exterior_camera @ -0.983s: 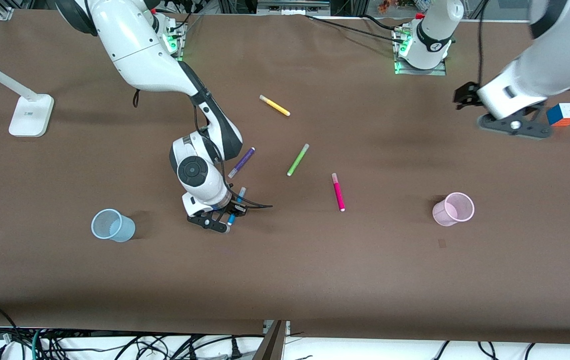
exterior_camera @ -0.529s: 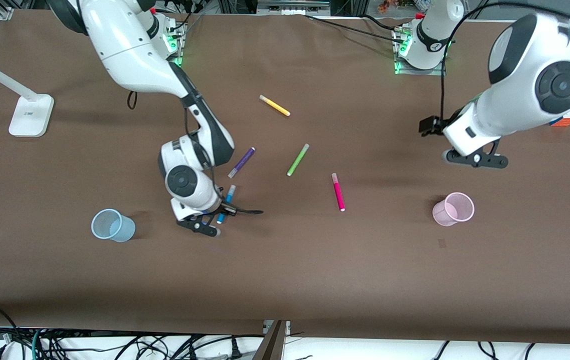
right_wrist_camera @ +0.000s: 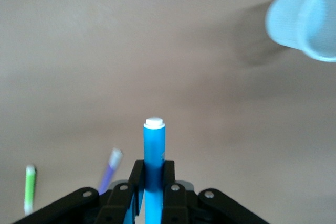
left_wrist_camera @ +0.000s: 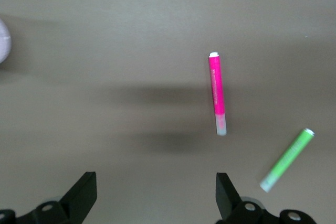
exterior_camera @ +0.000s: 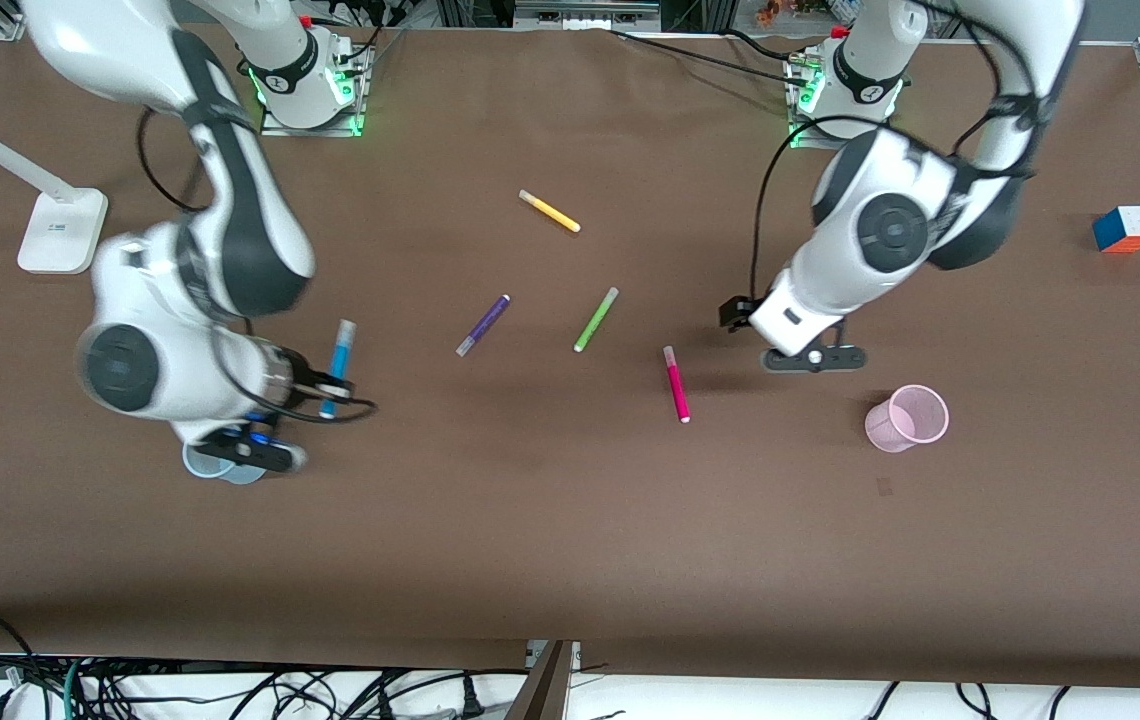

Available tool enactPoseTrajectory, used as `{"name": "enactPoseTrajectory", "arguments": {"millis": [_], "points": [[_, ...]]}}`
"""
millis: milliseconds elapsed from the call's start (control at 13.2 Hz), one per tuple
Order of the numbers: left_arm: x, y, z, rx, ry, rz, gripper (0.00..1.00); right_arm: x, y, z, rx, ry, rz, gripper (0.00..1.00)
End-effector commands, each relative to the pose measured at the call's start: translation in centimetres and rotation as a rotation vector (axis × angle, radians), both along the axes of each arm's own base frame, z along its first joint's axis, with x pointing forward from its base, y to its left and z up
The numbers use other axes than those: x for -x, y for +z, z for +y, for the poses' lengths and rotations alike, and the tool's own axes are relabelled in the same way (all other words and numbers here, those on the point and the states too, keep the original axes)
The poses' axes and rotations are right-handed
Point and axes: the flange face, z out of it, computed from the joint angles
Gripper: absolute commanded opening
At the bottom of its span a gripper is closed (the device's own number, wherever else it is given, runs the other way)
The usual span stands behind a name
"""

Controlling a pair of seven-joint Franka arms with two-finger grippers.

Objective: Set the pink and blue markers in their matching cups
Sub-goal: 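Carry the blue marker toward the blue cup while the left gripper lowers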

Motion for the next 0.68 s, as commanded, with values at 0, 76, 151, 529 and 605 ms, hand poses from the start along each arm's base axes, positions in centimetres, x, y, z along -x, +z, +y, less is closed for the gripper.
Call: {"name": "enactPoseTrajectory", "arguments": {"millis": [0, 76, 151, 529, 605], "points": [[0.7, -4.3, -2.6, -0.038, -0.063, -0.060, 1.00, 1.8, 4.7, -4.2, -0.009, 0.082, 0.024, 0.00], [0.7, -5.7, -3.3, -0.043, -0.056, -0.078, 1.00, 2.1, 5.5, -6.7, -0.013, 0.109, 0.035, 0.00], [0.9, -6.7, -4.3, -0.038, -0.054, -0.103, 1.00, 2.1, 5.6, -9.1, -0.023, 0.139, 0.045, 0.00], [1.5, -11.8, -7.0, 0.019, -0.005, -0.137, 1.00, 0.6, -1.4, -20.1, -0.268, 0.012, 0.083, 0.00], [2.6, -12.3, -8.7, 0.011, -0.003, -0.130, 1.00, 0.3, -3.5, -21.8, -0.336, -0.028, 0.094, 0.00]]}}
